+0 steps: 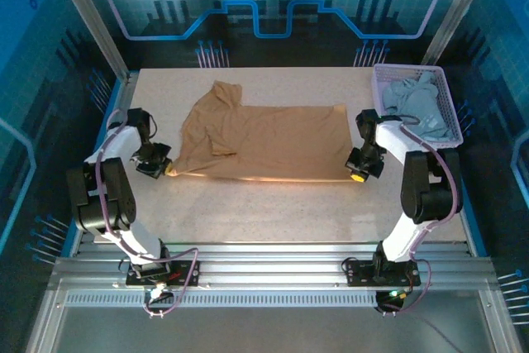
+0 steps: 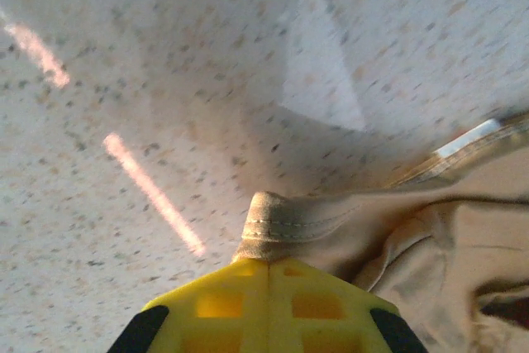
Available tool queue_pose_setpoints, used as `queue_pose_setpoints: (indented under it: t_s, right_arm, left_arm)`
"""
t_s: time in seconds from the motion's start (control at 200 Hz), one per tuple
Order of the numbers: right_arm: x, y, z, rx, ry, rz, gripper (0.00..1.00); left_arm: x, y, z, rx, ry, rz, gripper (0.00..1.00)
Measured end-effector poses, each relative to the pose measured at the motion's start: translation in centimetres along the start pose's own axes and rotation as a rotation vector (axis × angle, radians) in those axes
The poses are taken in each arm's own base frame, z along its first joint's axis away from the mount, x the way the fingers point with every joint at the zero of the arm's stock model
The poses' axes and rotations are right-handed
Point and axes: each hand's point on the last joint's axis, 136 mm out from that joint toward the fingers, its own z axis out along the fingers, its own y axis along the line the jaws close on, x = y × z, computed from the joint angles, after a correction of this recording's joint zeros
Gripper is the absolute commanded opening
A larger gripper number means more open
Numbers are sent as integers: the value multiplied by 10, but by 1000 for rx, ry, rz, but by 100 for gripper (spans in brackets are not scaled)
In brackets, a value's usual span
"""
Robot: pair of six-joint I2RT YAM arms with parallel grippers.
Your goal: Fold and stack the t-shirts
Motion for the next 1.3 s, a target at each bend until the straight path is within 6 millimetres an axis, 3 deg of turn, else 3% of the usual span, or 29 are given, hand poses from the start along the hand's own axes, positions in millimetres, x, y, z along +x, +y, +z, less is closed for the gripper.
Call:
queue_pose_setpoints:
  t_s: [0.035,0.115,0.2,0.42,0.525,0.825,1.13,1.301]
  right_arm:
    - [2,-2,2,10,5,-3,0]
    - [5,-7,5,26,12,-2,0]
    - [6,-7,6,32,17,-3,0]
    - [7,-8,6,39,16,-11,0]
    - [7,-8,6,39,16,-14,0]
    - [7,-8,7,39,17,-18,0]
    - [10,-10,10,45,26,-24,0]
    - [10,-10,11,43,26,-24,0]
  left_arm:
    - [5,5,4,-17,9,7,0]
    - [16,19,15,-59,38,17,22]
    - [24,32,22,-94,61,16,36]
    - [35,38,13,-59,43,-9,47]
    - [47,43,8,-12,50,-62,46]
    - [67,50,19,-15,82,-199,39]
    - [56,43,10,47,8,-310,36]
    - [50,36,20,53,9,-361,31]
